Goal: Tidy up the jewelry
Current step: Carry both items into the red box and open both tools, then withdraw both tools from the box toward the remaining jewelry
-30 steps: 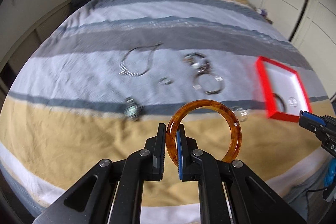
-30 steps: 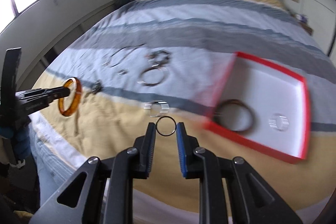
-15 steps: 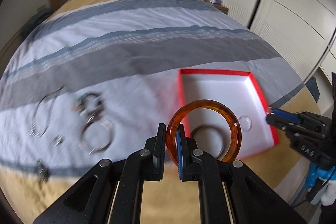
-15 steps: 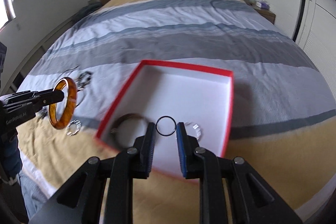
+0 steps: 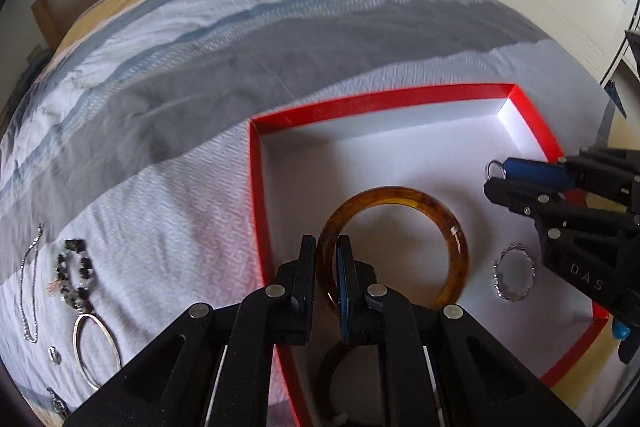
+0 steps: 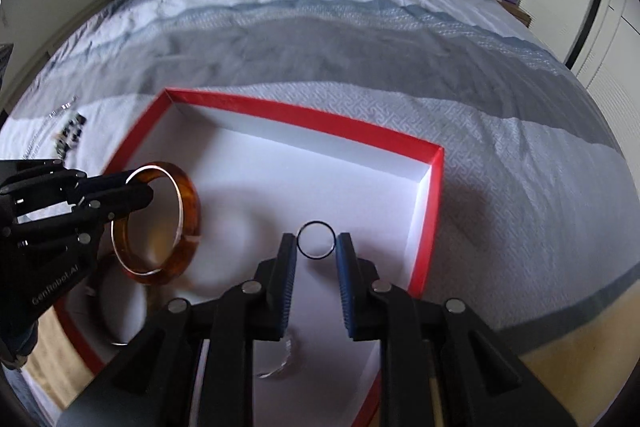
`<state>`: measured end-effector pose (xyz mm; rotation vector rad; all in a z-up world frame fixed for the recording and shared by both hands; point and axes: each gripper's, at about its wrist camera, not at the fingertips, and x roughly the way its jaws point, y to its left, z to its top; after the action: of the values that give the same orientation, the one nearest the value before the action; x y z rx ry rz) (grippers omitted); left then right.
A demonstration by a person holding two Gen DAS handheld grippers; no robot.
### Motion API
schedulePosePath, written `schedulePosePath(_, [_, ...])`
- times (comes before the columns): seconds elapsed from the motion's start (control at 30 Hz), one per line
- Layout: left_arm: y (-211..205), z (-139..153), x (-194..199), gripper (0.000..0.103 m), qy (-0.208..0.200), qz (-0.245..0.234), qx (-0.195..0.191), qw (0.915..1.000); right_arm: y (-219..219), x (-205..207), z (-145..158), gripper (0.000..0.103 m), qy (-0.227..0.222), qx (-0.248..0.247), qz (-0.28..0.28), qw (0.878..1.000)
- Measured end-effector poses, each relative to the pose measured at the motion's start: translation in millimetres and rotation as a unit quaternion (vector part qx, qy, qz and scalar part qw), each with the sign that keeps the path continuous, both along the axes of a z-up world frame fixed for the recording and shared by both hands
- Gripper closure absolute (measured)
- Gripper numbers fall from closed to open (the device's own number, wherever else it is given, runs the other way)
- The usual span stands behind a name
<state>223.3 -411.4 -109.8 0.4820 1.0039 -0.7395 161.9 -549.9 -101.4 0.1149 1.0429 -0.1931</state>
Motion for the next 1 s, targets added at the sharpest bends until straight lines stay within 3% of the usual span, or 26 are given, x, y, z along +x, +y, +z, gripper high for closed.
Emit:
schedulePosePath(0.13, [-5,-7,0,0.093,0.001,0.0,0.014,0.9999,5,6,-3,0.084,0.011,-0.022,0.018,1.0])
schedulePosePath(0.37, [-4,-7,9,0.092,0.035,0.023,-0.002,0.9991,5,8,1,0.083,0.026,-0.036,0.021,0.999])
schedulePosePath(0.43, [-1,-3,7,0.09,0.045,0.026,-0.012,0.9986,3,3,8,0.083,0.021,-0.033,0.015,0.999])
schedulePosePath(0.47, [2,0,6,0.084,0.044,0.028,-0.017,0.9985,2,0,12,0.083,0.017,-0.033,0.01,0.999])
schedulePosePath(0.5, [3,5,4,0.075,0.041,0.028,-0.022,0.9985,1,-5,17,0.083,0.013,-0.033,0.004,0.999])
schedulePosePath(0.53, [5,10,1,0.073,0.038,0.029,-0.027,0.9985,0,-8,21,0.082,0.01,-0.032,-0.002,0.999])
schedulePosePath(0.77, [39,71,-37,0.072,-0.019,0.028,-0.073,0.9968,6,-56,66,0.074,-0.025,-0.023,-0.04,0.999])
schedulePosePath(1.0, [99,125,-84,0.072,-0.064,0.039,-0.113,0.9908,48,-119,115,0.068,-0.066,-0.003,-0.045,0.997])
